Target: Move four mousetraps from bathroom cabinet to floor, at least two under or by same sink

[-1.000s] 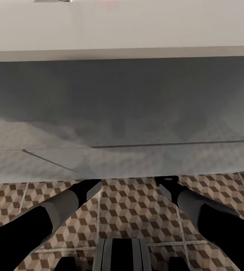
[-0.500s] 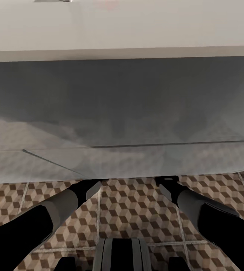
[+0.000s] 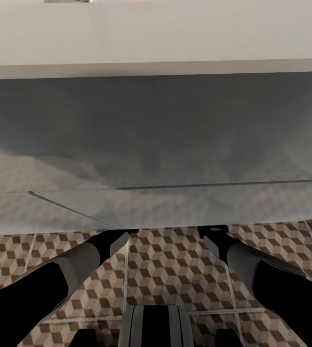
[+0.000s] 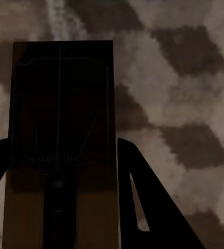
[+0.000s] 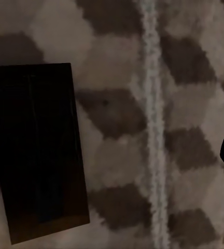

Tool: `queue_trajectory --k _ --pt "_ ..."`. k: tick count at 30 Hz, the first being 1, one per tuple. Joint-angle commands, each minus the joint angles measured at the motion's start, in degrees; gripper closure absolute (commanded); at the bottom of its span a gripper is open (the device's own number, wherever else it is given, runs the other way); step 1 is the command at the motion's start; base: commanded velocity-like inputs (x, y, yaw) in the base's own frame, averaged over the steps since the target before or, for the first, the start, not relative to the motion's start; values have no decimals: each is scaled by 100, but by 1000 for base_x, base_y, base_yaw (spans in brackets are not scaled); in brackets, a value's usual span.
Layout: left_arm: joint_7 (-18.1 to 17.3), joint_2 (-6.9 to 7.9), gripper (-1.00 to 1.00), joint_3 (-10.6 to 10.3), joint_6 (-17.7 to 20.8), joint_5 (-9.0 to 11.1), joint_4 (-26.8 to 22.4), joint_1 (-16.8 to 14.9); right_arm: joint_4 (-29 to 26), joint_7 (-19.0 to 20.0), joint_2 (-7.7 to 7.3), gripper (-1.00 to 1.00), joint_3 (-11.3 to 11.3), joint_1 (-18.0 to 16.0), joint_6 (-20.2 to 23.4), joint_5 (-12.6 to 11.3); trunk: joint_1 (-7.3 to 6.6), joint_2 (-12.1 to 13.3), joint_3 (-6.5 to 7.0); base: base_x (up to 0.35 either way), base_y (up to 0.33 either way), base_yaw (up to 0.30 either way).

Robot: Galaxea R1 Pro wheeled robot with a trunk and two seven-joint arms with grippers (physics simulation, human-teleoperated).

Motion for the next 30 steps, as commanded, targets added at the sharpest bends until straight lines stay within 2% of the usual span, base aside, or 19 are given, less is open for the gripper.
queue_trajectory --k 1,30 --pt "39 6 100 -15 25 38 -13 -284 -10 -31 -1 -100 49 -2 14 -42 -1 -1 -2 0 0 0" --pt "39 21 100 3 -13 40 -21 -292 -5 -22 9 -100 52 -2 -171 -42 -1 -1 -2 0 0 0"
